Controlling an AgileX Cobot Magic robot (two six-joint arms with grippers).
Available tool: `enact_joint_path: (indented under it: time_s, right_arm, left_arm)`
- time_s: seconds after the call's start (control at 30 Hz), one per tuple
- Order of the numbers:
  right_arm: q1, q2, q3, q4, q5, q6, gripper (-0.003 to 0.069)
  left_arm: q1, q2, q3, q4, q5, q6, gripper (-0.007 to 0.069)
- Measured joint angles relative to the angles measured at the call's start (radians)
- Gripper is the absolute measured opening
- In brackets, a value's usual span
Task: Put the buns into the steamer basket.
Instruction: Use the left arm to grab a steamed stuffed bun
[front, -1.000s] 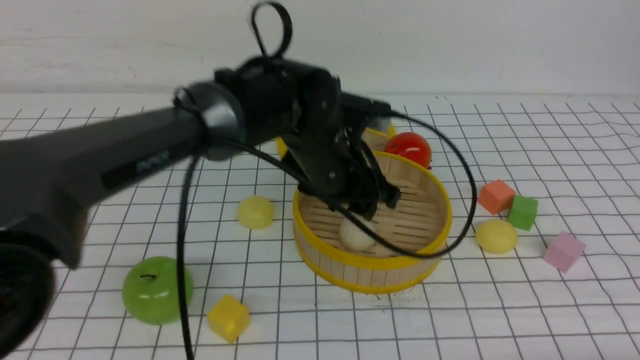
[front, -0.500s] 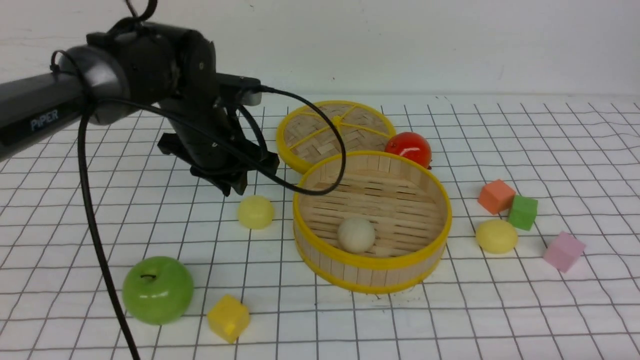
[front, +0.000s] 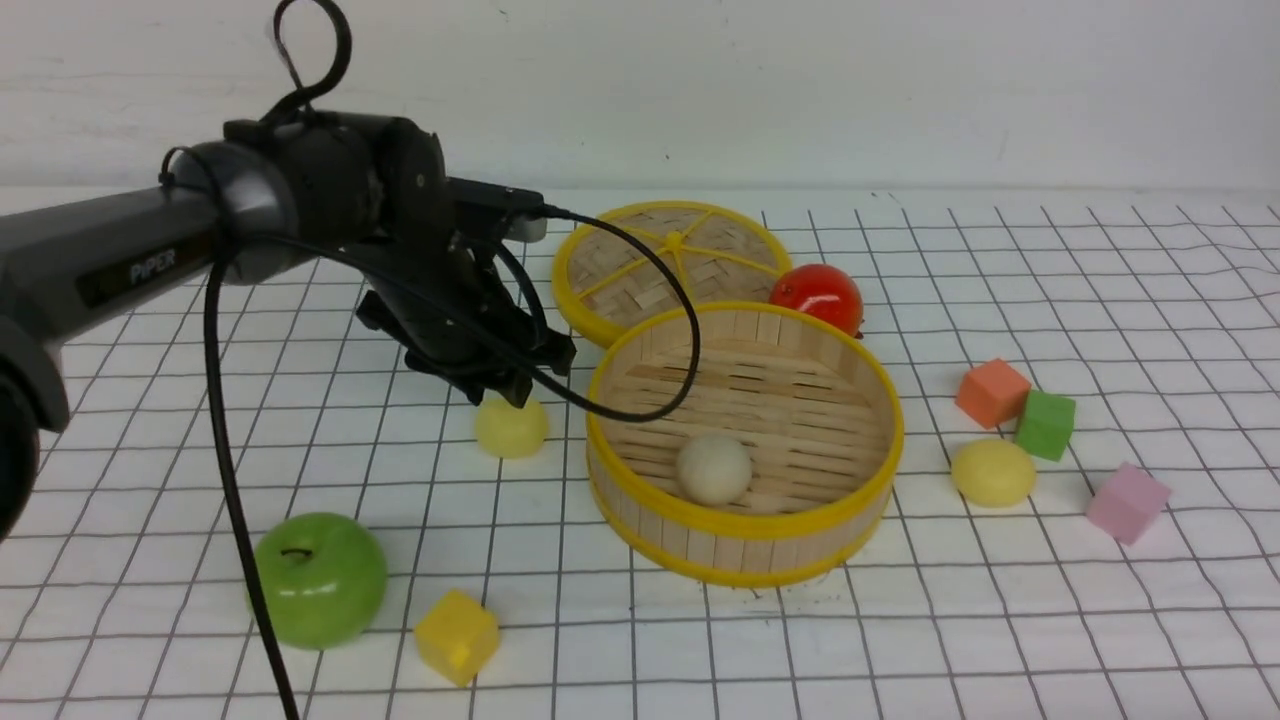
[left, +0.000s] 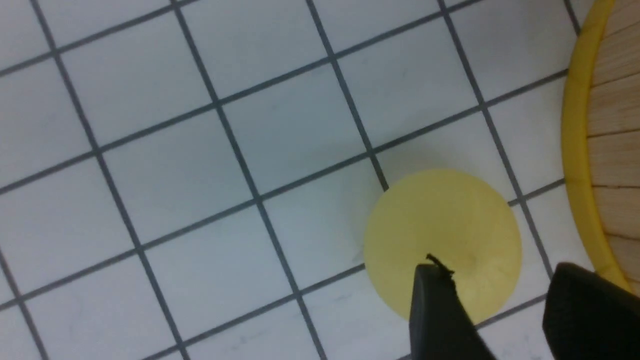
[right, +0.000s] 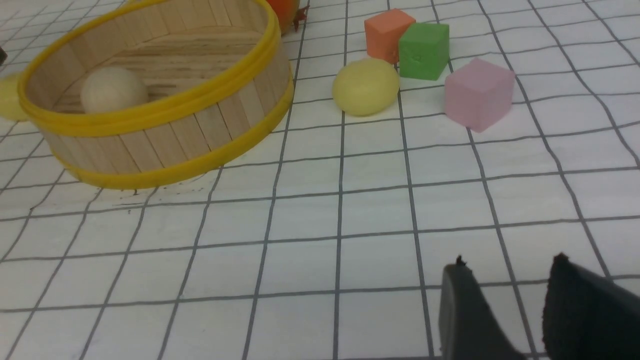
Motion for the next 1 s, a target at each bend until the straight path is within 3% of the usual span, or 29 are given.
enact_joint_path:
  time_s: [0.3,0.53,0.7,0.87,1.0]
  right_arm:
    - [0.0,0.0,0.0,0.0,0.0,0.0,0.0239]
    - [0.0,0.0,0.0,0.0,0.0,0.0,0.0239]
    - [0.0,0.0,0.0,0.0,0.0,0.0,0.0239]
    - [0.0,0.0,0.0,0.0,0.0,0.0,0.0239]
    - [0.0,0.0,0.0,0.0,0.0,0.0,0.0239]
  left_arm:
    - [0.0,0.036,0.0,-0.007,-0.044,0.008,0.0294]
    - [0.0,0.054,0.0,-0.002,-0.085,0.008,0.025]
    - [0.0,0.054,0.0,-0.002,-0.09,0.008,0.0193]
    - [0.0,0.054,0.0,0.0,-0.065,0.008,-0.001]
    - [0.0,0.044,0.0,0.001,-0.037,0.008,-0.0013]
